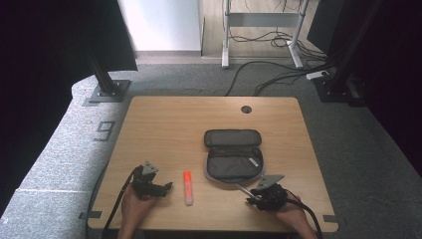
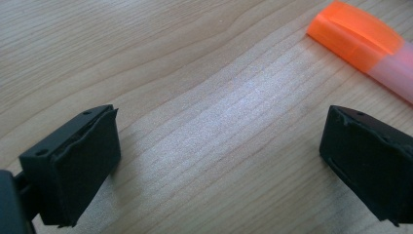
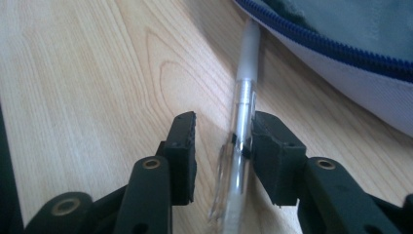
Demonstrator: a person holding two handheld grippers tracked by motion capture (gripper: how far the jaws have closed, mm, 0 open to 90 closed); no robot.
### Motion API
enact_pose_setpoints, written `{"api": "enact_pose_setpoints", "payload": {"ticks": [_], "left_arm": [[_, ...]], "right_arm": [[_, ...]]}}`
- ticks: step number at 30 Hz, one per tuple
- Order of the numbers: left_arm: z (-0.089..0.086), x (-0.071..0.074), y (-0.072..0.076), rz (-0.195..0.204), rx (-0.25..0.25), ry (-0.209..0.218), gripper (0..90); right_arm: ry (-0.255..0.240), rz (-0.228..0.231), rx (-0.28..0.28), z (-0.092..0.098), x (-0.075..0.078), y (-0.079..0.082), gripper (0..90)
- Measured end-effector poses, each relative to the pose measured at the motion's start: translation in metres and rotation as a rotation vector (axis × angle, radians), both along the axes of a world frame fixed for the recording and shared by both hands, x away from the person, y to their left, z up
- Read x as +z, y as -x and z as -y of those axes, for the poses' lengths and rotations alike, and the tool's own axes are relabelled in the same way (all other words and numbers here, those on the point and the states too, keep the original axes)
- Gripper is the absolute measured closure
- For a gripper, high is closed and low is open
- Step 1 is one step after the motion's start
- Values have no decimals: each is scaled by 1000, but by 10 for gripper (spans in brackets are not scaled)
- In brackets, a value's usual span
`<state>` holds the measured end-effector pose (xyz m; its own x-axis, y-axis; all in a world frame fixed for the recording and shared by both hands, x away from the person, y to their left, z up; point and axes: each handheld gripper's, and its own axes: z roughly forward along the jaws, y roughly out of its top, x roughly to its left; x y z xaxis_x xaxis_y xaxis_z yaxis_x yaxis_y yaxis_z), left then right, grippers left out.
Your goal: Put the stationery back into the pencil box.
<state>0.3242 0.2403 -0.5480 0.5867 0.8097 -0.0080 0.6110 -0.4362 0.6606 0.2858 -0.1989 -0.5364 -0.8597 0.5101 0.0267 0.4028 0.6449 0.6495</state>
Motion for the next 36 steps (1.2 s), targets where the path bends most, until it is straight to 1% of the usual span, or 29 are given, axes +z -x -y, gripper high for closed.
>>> {"api": "enact_pose_setpoints", "payload": {"ticks": [4, 5, 7, 11, 13, 19, 26, 30, 36], "left_arm": [[0, 0, 0, 0, 0, 0, 11], [0, 0, 0, 0, 0, 0, 11], [0, 0, 0, -1, -2, -1, 11], [0, 0, 1, 0, -3, -1, 11], [0, 0, 1, 0, -3, -1, 12], [0, 0, 1, 1, -4, -1, 11], [0, 0, 1, 1, -4, -1, 11], [0, 0, 1, 1, -4, -1, 11], [0, 0, 1, 0, -5, -1, 11]], "right_arm": [[-4, 0, -13, -3, 0, -2, 660], [-3, 3, -24, -5, 0, -2, 680], [-1, 8, -26, -6, 0, -2, 710], [2, 1, -32, -8, 0, -1, 739], [4, 8, -36, -8, 0, 0, 748], [15, 15, -24, -9, 1, 4, 784], [16, 24, -16, -10, 1, 6, 787], [-3, 21, -16, -8, 5, 6, 786], [-27, 20, -17, -3, 14, 6, 787]]}}
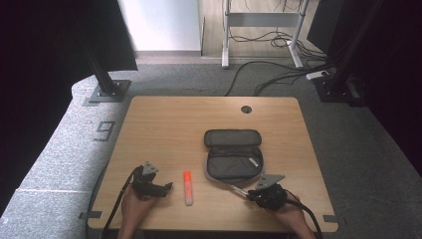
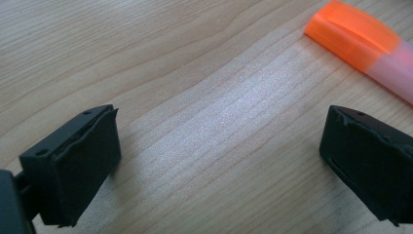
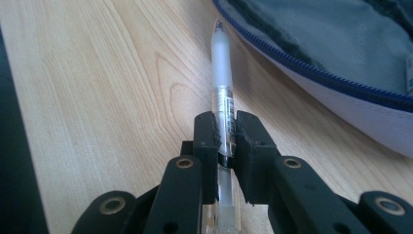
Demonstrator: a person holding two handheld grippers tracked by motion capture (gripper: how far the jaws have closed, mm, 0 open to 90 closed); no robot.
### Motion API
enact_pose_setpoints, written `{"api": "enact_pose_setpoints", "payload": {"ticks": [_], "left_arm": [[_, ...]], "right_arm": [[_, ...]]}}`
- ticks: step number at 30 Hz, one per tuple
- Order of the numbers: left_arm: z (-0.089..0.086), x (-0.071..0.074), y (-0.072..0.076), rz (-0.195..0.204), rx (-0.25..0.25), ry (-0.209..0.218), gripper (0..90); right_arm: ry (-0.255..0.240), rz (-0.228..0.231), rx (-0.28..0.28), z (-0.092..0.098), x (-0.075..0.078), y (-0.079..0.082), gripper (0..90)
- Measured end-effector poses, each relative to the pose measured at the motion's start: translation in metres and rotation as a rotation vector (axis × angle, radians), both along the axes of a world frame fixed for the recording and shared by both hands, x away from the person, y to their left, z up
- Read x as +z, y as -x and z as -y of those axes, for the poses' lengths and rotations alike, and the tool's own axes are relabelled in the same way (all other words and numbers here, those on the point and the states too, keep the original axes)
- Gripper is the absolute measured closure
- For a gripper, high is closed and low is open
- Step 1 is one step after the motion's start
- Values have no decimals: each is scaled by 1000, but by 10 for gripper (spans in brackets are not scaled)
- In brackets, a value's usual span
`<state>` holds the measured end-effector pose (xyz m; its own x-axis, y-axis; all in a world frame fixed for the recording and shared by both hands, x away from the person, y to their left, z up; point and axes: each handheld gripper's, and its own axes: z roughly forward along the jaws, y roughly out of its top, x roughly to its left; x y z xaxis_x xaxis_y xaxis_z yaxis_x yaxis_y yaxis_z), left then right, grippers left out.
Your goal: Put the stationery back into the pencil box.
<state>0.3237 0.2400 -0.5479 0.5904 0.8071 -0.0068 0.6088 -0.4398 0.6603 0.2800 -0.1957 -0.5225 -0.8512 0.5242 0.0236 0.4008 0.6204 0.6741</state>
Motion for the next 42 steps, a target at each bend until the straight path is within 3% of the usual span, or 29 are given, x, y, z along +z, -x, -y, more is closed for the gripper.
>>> {"api": "enact_pose_setpoints", "payload": {"ticks": [21, 30, 42], "left_arm": [[0, 0, 0, 0, 0, 0, 11], [0, 0, 0, 0, 0, 1, 11], [0, 0, 0, 0, 0, 0, 11]], "right_arm": [[-31, 0, 31, 3, 30, 3, 786], [-40, 21, 27, 5, 43, 0, 786], [-52, 40, -13, 8, 60, -17, 786]]}}
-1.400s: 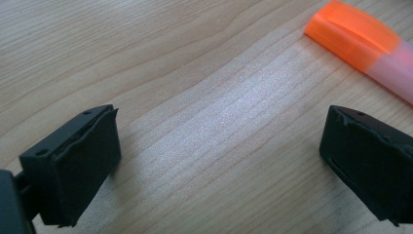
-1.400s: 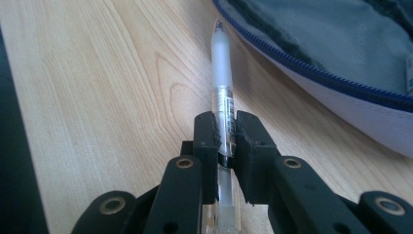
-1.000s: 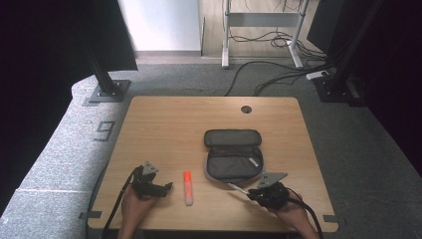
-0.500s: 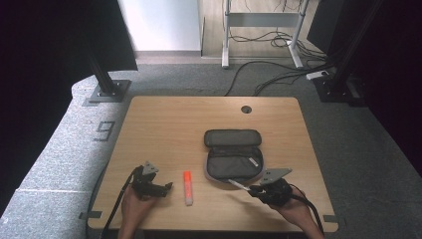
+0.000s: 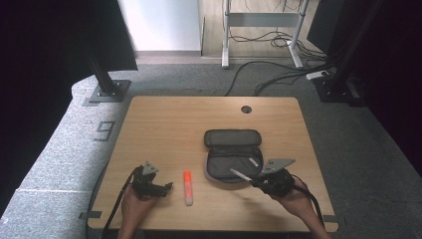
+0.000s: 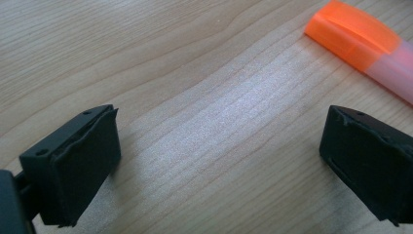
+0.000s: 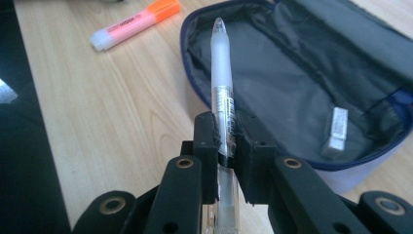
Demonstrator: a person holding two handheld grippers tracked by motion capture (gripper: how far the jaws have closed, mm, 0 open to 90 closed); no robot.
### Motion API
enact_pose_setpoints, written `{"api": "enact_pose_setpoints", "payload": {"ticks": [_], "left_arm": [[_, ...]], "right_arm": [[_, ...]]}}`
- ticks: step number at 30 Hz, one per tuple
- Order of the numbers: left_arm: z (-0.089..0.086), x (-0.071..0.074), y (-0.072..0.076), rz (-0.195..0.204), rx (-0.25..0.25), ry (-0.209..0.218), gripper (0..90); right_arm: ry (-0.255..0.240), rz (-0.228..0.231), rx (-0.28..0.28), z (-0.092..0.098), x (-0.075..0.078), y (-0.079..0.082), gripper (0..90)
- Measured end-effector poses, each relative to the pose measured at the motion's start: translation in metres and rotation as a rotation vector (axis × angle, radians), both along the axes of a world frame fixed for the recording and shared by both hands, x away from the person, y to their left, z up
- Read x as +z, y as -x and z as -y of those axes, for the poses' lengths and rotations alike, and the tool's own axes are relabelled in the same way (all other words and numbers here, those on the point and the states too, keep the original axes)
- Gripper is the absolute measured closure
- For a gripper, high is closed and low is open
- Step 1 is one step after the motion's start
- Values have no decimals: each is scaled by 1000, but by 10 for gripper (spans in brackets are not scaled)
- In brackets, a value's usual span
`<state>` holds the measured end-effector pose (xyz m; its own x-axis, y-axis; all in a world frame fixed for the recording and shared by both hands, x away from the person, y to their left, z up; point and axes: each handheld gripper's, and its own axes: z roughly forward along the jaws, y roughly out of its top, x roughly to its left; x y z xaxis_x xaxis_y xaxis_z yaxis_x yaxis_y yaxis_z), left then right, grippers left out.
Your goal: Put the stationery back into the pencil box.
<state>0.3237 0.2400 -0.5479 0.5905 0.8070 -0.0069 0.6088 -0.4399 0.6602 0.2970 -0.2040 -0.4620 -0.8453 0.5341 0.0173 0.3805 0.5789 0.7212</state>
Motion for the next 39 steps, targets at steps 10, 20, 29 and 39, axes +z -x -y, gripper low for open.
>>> {"api": "enact_pose_setpoints", "payload": {"ticks": [10, 20, 29, 39], "left_arm": [[0, 0, 0, 0, 0, 0, 11], [0, 0, 0, 0, -2, -1, 11], [0, 0, 0, 0, -3, -1, 12], [0, 0, 0, 1, -5, -1, 11]], "right_arm": [[3, 22, -16, -2, 11, -15, 786], [2, 39, -18, -11, 17, -32, 786], [11, 58, -28, -22, 19, -46, 786], [24, 61, -35, -34, 16, -62, 786]]}}
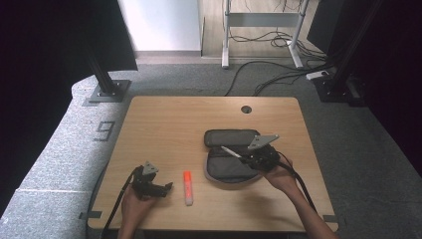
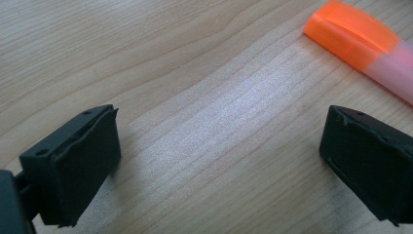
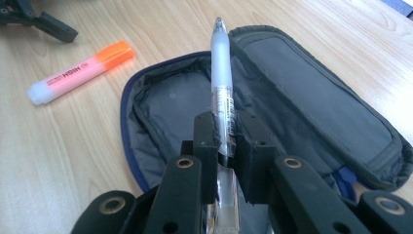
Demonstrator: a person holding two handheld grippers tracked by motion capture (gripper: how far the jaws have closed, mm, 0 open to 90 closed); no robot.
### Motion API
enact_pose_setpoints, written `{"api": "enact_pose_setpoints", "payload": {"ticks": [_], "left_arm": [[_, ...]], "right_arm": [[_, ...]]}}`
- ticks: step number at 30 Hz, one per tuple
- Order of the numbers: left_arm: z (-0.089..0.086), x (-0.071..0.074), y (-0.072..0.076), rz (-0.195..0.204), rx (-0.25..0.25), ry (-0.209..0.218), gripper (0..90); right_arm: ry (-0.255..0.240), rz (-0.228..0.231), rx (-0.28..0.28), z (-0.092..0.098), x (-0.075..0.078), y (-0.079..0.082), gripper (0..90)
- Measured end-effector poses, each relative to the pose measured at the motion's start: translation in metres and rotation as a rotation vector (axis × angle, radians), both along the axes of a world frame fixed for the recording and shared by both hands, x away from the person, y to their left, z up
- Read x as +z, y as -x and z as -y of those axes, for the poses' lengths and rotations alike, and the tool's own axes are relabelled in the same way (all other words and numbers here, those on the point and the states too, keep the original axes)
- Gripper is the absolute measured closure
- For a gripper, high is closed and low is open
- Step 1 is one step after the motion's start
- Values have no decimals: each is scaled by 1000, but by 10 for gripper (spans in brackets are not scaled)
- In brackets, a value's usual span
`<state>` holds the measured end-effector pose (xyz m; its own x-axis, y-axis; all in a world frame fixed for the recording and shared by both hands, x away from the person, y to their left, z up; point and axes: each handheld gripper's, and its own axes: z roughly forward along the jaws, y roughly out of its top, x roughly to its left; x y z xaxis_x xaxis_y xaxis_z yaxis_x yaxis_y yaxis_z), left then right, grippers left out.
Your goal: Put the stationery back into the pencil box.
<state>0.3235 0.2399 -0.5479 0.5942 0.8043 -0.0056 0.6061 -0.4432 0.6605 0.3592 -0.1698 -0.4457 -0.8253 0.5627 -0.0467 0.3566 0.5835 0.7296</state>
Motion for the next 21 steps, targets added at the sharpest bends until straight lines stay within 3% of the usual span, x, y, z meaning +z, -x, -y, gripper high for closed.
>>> {"api": "enact_pose_setpoints", "payload": {"ticks": [21], "left_arm": [[0, 0, 0, -1, -3, 1, 12]], "right_arm": [[54, -45, -19, -19, -38, -25, 784]]}}
